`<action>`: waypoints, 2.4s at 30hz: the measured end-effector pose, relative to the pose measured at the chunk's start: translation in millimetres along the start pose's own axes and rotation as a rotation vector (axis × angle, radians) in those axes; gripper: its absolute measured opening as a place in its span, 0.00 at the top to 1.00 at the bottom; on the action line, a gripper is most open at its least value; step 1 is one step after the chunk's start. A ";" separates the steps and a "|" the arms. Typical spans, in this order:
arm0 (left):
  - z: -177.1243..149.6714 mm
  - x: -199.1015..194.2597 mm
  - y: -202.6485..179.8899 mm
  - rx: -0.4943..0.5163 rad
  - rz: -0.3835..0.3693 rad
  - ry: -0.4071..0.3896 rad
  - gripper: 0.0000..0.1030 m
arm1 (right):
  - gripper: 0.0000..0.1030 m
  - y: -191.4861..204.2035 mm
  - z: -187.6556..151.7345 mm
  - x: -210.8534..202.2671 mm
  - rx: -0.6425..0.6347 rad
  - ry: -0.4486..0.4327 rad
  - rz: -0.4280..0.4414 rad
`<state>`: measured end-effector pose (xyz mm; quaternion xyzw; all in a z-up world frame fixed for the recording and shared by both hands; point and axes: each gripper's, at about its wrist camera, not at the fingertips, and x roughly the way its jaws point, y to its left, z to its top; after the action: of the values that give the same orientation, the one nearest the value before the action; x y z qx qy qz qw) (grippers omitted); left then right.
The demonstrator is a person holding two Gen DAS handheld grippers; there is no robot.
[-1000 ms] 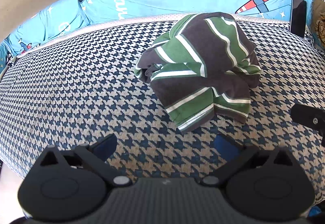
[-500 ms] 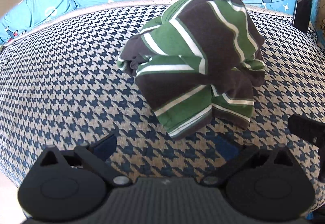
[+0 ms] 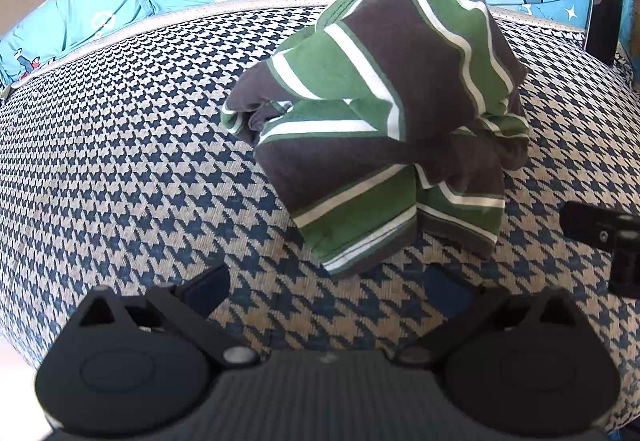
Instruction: Fold clothes
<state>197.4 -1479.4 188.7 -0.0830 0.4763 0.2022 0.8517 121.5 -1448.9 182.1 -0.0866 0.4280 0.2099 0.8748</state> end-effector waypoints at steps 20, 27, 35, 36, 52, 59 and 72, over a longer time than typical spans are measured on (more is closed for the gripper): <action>18.3 2.1 26.3 -0.024 0.015 0.000 0.00 | 0.00 14.8 0.8 7.0 -0.033 0.005 -0.009; 18.9 28.5 12.1 -0.005 0.022 -0.005 0.00 | 0.00 10.6 0.2 6.1 -0.022 0.008 -0.014; 22.8 56.5 -5.7 -0.001 0.036 -0.008 0.00 | 0.00 10.3 0.6 4.9 -0.016 0.004 -0.007; 21.3 59.4 -4.6 0.000 0.036 -0.009 0.00 | 0.00 10.6 0.8 5.0 -0.015 0.003 -0.006; 6.9 34.4 45.3 0.002 0.025 -0.014 0.00 | 0.00 13.5 1.4 6.5 -0.009 0.001 0.006; 5.7 36.9 50.6 0.005 0.024 -0.016 0.00 | 0.00 13.9 1.4 6.3 -0.013 0.000 0.007; 6.1 36.8 50.7 0.020 0.018 -0.019 0.00 | 0.00 14.6 1.1 7.2 -0.018 0.003 0.006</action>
<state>197.7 -1421.7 163.4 -0.0684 0.4707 0.2059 0.8552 119.8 -1433.4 177.5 -0.0935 0.4279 0.2160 0.8727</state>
